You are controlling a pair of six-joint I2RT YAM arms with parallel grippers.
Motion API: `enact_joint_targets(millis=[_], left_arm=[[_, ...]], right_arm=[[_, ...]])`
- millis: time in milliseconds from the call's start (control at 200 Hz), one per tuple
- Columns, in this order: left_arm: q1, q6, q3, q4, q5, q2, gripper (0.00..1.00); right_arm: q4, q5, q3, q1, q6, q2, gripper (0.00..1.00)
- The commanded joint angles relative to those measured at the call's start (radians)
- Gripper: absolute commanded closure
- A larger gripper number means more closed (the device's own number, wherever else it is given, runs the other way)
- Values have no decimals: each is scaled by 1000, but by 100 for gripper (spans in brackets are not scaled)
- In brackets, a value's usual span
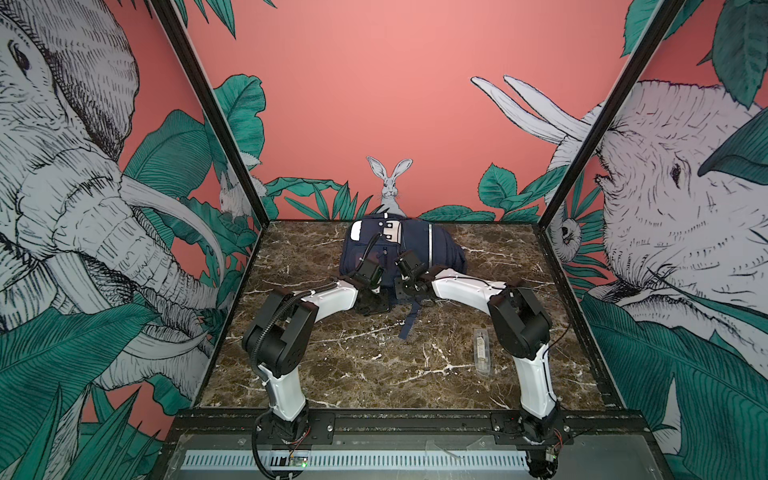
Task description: Pack the student bag
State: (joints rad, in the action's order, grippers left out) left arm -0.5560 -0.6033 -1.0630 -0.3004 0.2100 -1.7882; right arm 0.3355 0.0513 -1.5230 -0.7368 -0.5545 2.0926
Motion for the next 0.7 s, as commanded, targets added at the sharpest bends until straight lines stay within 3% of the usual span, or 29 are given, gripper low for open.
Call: enact_joint_targets(millis=[0,300,505,695], left_arm=[[-5,-11,14,-3,3,8,51],[1,6,-6,-17,-20,-1,51],[33,24,-24,-25,-17,11,51],[48,30,-41,-37,-7,51,50]], right_arm=[[0,21,-22,-9,-5,27,72],[-3,2,43,-17,-1,-43,90],[-12,-47,97,-18,7,-118,95],[-86,-166,167,-11,-16,-163,98]])
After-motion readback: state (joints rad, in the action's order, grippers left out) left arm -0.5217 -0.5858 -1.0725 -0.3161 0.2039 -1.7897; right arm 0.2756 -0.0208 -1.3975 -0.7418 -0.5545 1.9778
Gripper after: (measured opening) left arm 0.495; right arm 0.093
